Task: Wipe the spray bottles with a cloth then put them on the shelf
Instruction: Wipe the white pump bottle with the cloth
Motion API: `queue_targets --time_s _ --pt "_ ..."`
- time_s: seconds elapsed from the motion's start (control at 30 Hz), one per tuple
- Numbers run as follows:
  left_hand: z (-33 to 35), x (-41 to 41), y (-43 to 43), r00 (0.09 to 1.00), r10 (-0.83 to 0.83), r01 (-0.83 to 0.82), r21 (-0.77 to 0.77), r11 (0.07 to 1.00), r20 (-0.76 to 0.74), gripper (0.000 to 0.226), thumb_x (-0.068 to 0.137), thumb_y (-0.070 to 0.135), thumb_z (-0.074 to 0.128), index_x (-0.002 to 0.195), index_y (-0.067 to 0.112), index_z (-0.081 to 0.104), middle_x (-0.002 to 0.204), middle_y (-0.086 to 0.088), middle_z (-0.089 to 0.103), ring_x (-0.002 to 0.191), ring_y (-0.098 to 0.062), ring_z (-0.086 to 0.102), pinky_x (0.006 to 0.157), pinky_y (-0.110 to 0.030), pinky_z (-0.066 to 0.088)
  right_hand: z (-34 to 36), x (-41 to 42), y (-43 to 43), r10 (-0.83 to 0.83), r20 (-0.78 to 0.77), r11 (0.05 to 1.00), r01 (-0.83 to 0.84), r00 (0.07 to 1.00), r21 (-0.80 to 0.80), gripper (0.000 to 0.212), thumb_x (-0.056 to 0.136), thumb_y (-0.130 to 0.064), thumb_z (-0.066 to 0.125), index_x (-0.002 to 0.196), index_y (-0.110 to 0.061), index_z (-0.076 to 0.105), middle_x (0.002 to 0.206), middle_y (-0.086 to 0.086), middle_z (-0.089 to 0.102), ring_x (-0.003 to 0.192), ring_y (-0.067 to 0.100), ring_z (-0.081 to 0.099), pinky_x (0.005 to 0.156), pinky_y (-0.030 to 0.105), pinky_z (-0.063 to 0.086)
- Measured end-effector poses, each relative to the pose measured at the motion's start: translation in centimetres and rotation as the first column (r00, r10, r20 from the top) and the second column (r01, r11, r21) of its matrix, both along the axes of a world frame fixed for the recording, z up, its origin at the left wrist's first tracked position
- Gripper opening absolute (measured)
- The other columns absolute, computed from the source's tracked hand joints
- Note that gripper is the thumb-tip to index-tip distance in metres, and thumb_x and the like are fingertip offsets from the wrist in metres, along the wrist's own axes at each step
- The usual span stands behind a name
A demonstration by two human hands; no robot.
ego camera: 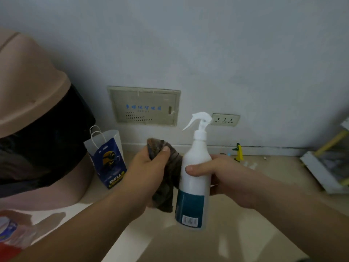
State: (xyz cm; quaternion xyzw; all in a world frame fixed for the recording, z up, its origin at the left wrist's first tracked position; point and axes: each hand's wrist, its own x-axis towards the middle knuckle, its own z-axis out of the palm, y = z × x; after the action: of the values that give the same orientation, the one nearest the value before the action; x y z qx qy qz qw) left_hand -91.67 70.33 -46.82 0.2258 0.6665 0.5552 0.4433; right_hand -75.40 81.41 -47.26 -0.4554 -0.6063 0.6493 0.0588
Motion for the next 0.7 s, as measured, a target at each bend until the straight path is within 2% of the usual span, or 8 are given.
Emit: queue_targets --time_s 0.07,0.13,0.2,0.27,0.4,0.53,0.7 --pt "-0.4 0.9 -0.3 0.998 -0.048 0.048 0.01 0.999 0.031 0.013 0.101 0.045 0.057 0.107 0.039 0.067 0.108 0.001 0.073 0.099 -0.017 0.066 0.071 -0.032 0.052 -0.4 0.7 -0.2 -0.034 -0.029 0.999 0.033 0.999 -0.028 0.06 0.07 -0.03 0.086 0.126 -0.016 0.07 0.111 0.007 0.08 0.107 0.031 0.075 0.102 0.055 0.056" --pt "-0.9 1.5 -0.3 0.989 -0.082 0.078 0.039 0.996 0.121 0.012 0.102 0.039 0.058 0.102 0.037 0.07 0.105 -0.003 0.077 0.1 -0.018 0.069 0.08 -0.036 0.055 -0.5 1.0 0.3 -0.061 -0.073 0.997 0.057 0.995 -0.059 0.064 0.068 -0.032 0.082 0.128 -0.014 0.068 0.116 0.009 0.079 0.111 0.033 0.073 0.104 0.057 0.054" --pt "-1.5 1.9 -0.2 0.963 -0.15 0.141 0.057 0.988 0.224 0.016 0.103 0.033 0.057 0.11 0.035 0.071 0.105 0.004 0.079 0.106 -0.019 0.071 0.092 -0.039 0.054 -0.6 1.5 1.2 -0.037 -0.137 0.996 0.027 0.99 -0.08 0.063 0.074 -0.037 0.079 0.132 -0.014 0.066 0.121 0.01 0.077 0.115 0.033 0.072 0.106 0.057 0.053" --pt "-1.7 2.1 0.1 0.944 -0.203 0.192 0.067 0.979 0.259 0.02 0.103 0.029 0.056 0.116 0.035 0.071 0.11 0.006 0.078 0.106 -0.017 0.073 0.096 -0.039 0.054 -0.9 1.8 1.9 -0.028 -0.196 0.994 0.007 0.98 -0.108 0.061 0.082 -0.042 0.074 0.134 -0.013 0.065 0.127 0.011 0.075 0.119 0.034 0.07 0.107 0.057 0.051" --pt "-2.7 1.7 1.1 0.962 -0.22 0.216 0.043 0.975 0.161 0.024 0.104 0.025 0.057 0.117 0.041 0.069 0.112 0.006 0.077 0.11 -0.023 0.071 0.096 -0.05 0.056 -1.7 2.1 3.1 -0.001 -0.247 0.996 -0.021 0.969 -0.087 0.056 0.085 -0.034 0.072 0.135 -0.01 0.065 0.129 0.013 0.073 0.12 0.034 0.07 0.105 0.055 0.053" --pt "-2.8 1.0 1.6 0.979 -0.17 0.164 0.057 0.985 0.113 0.025 0.104 0.018 0.056 0.116 0.034 0.07 0.106 0.005 0.079 0.105 -0.02 0.072 0.093 -0.046 0.058 -2.5 1.8 3.9 0.069 -0.252 0.993 -0.091 0.965 -0.075 0.057 0.081 -0.024 0.072 0.136 -0.012 0.064 0.129 0.014 0.073 0.119 0.034 0.069 0.094 0.044 0.056" --pt "-3.4 0.8 1.8 0.988 -0.147 0.143 0.077 0.987 0.047 0.027 0.104 0.017 0.056 0.113 0.038 0.07 0.104 0.009 0.078 0.102 -0.017 0.073 0.086 -0.041 0.06 -3.4 1.3 4.3 0.081 -0.258 0.99 -0.109 0.963 -0.095 0.059 0.074 -0.016 0.07 0.133 -0.013 0.065 0.125 0.014 0.074 0.115 0.033 0.071 0.09 0.041 0.055"
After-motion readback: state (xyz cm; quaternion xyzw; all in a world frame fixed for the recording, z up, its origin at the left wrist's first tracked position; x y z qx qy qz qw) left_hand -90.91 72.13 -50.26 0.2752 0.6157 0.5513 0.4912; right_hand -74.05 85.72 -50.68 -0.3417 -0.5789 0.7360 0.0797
